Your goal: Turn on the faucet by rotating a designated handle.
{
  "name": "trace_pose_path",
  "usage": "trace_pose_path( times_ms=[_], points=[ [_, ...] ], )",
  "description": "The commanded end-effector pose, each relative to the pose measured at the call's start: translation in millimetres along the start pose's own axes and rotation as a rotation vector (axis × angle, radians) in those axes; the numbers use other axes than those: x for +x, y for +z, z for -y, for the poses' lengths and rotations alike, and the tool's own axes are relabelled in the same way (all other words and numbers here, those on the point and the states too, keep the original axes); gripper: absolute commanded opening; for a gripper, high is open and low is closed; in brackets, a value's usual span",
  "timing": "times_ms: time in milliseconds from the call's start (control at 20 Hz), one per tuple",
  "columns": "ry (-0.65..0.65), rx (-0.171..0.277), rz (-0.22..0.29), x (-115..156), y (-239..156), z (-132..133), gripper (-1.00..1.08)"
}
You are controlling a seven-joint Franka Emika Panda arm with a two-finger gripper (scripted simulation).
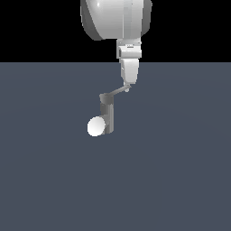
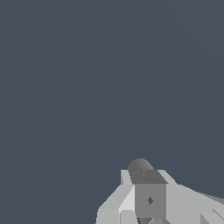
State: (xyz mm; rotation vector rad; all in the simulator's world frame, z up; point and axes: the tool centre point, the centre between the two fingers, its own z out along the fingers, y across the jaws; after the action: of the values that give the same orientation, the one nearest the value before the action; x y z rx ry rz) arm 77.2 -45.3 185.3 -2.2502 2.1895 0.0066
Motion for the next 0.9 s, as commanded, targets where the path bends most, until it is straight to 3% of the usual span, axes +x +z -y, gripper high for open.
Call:
trace_pose_path(
  times_ms=[0, 250, 850],
  points=[
    [0.011, 0.002, -0.004, 1, 3, 2, -1.00],
    [0.011, 0.001, -0.004, 1, 3, 1, -1.00],
    [0.011, 0.001, -0.004, 3, 3, -32, -1.00]
  ],
)
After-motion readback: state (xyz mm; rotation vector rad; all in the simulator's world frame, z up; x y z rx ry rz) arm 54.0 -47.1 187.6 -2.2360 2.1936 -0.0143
